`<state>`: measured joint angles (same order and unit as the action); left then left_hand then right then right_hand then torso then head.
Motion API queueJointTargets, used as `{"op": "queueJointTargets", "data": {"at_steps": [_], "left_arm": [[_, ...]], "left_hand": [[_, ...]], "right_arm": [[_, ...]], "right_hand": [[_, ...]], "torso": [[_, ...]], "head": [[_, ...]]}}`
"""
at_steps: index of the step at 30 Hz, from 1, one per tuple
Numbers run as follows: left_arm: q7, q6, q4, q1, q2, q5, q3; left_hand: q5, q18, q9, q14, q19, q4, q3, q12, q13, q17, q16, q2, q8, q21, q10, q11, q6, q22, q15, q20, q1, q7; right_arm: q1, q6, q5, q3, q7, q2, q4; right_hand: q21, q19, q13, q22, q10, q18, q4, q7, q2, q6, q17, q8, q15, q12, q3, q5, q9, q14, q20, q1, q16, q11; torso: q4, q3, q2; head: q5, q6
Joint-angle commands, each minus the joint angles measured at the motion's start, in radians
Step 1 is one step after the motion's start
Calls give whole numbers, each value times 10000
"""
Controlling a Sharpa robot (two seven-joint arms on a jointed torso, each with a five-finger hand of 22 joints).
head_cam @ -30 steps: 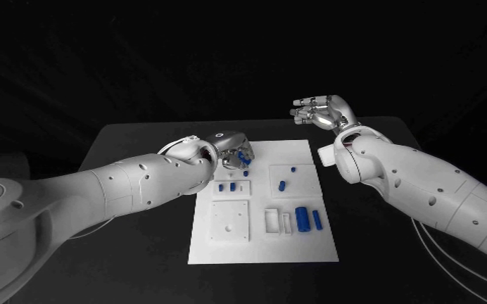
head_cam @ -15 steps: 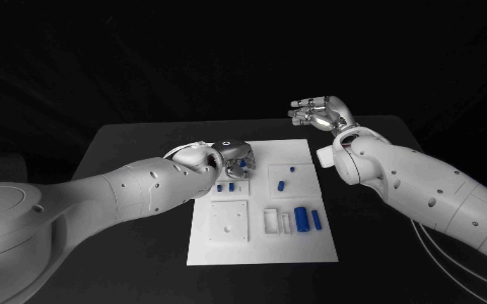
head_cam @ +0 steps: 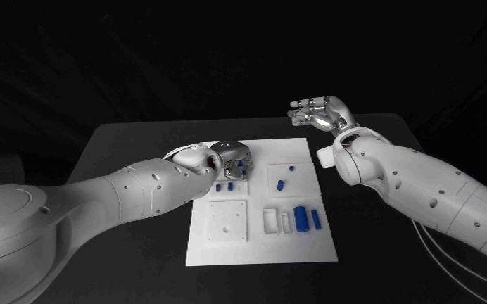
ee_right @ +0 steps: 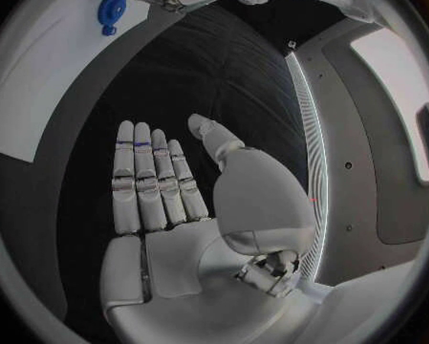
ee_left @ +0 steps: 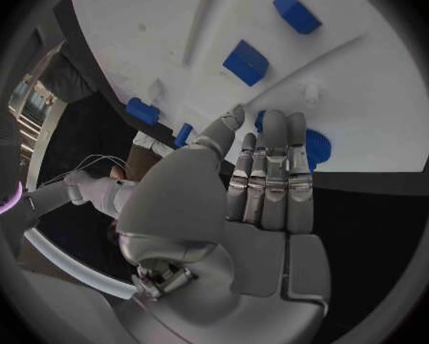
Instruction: Assemble the parts on the task board
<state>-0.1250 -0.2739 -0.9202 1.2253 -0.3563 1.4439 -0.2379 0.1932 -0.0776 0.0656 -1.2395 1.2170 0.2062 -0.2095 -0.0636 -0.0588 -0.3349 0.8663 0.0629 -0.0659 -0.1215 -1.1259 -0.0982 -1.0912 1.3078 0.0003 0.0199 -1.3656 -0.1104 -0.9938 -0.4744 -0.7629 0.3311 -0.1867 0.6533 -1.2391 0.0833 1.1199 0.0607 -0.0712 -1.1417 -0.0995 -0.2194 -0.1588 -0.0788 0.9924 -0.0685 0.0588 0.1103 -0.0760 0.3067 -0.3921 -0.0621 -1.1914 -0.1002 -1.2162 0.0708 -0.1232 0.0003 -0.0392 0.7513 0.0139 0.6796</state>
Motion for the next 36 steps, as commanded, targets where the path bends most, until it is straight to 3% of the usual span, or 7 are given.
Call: {"op": "queueJointTargets", "data": {"at_steps": [1, 16, 25, 36], "left_arm": [[128, 0, 95, -32, 60, 134, -4], [292, 247, 282, -84, 81, 138, -2], [347, 262, 323, -86, 42, 137, -2], [300, 430, 332, -99, 89, 133, -1]], "left_hand": [[66, -196, -6, 21, -4, 2, -105, 44, 10, 34, 31, 16, 35, -102, 100, -9, 18, 236, -29, 25, -127, -20], [85, -235, -5, -2, -2, -47, -546, 46, 11, -249, 1101, -40, 35, -1032, -352, 117, -120, 258, -103, 102, -13, -55], [141, -288, -3, 57, -314, -111, -828, 42, 10, -109, 1313, -49, 31, -1727, -406, 119, -206, 234, -93, 92, 6, -70], [66, -260, 8, -19, -276, -254, -817, 40, 8, -181, 1613, -159, 20, -1927, -766, 244, -529, 225, -155, 134, 47, 26]], "right_arm": [[-9, 160, -39, 3, -72, -18, -24], [-11, 161, -39, 3, -76, -33, -8], [-11, 162, -39, 3, -82, -43, 10], [-11, 164, -39, 3, -87, -59, 19]], "right_hand": [[-39, -54, -15, 10, 54, -70, -39, 0, 0, -13, 11, 22, 5, 32, 1, -59, 9, 86, -14, 111, -35, -15], [-40, -54, -15, 10, 61, -72, -35, 0, 6, 3, 11, 25, 6, 34, 0, -61, 8, 88, -16, 114, -35, -17], [-40, -54, -15, 10, 61, -72, -35, 0, 6, 3, 11, 25, 6, 34, 0, -61, 8, 88, -16, 114, -35, -17], [-45, -57, -15, 11, 60, -74, -24, 1, 14, -4, 12, 23, 9, 31, -4, -60, 9, 94, -20, 128, -37, -17]], "torso": [[-14, -14, 21], [-4, -9, 3], [-8, -4, 5], [-13, -6, 12]], "head": [[18, 21], [-27, 96], [-31, 88], [-23, 92]]}}
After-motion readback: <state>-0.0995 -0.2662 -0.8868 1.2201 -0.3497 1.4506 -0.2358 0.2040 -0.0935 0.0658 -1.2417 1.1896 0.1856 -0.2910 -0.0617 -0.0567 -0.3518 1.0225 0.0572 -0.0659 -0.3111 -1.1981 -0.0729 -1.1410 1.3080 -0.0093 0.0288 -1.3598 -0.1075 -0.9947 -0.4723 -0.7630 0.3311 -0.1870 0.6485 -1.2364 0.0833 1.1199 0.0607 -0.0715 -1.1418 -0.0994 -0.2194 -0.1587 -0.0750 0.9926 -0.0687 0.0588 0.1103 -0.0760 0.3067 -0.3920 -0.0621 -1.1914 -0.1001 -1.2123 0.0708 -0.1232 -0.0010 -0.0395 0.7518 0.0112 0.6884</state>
